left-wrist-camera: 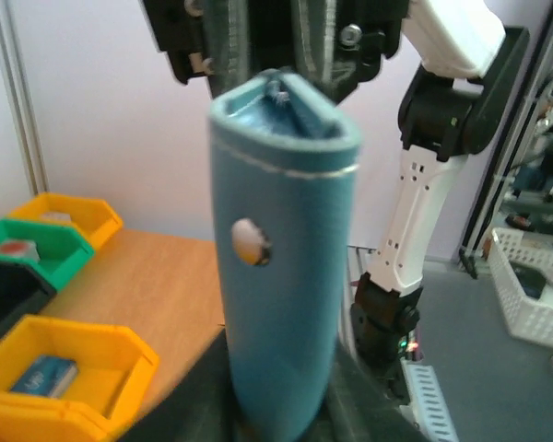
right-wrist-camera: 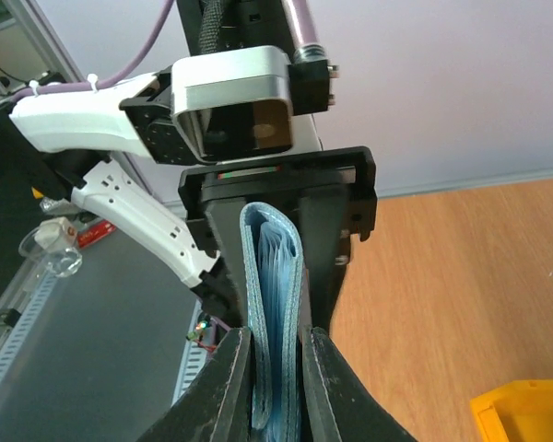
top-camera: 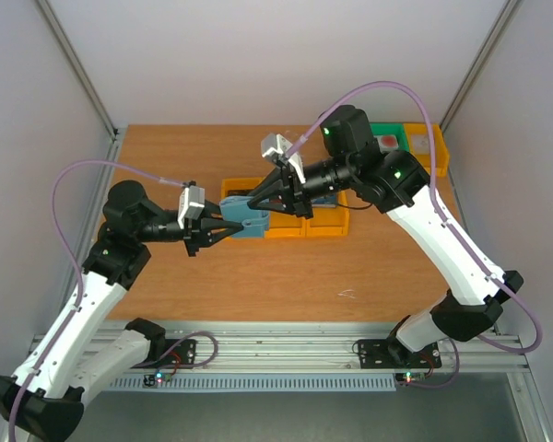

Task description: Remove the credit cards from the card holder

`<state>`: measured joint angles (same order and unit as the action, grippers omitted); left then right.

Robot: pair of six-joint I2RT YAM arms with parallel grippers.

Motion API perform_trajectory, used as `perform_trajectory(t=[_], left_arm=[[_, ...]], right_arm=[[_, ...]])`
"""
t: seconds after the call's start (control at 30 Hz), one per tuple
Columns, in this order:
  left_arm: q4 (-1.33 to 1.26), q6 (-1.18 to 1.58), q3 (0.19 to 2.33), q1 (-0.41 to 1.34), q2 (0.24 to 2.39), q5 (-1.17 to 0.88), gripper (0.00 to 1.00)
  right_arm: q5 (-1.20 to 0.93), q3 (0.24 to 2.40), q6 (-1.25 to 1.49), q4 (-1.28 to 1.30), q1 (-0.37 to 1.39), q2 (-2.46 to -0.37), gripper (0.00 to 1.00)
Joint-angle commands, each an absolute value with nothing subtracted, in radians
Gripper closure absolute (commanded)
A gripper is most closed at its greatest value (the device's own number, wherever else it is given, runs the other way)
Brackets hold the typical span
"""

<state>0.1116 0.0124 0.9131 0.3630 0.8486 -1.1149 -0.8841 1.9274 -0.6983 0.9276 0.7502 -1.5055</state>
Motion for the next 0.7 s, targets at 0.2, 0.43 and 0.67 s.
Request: perform_trajectory(t=[0.2,0.43,0.67], left_arm=[[0.07,0.056,0.868,0.394,0.805,-0.785,1.0],[0.054,0.099,0.851,0.42,0.796,-0.418,1.0],[0.029,0.096,0.844,0.455,0.813,-0.303,1.0]], right_arm=[[-0.32,1.842,-0.591,0.76,0.756,-1.421,0.49],[0.227,1.666,-0.388,0.584,0.885,-1.38,0.53],[0.21,1.672,-0.29,0.508,0.997,-1.469,0.56]])
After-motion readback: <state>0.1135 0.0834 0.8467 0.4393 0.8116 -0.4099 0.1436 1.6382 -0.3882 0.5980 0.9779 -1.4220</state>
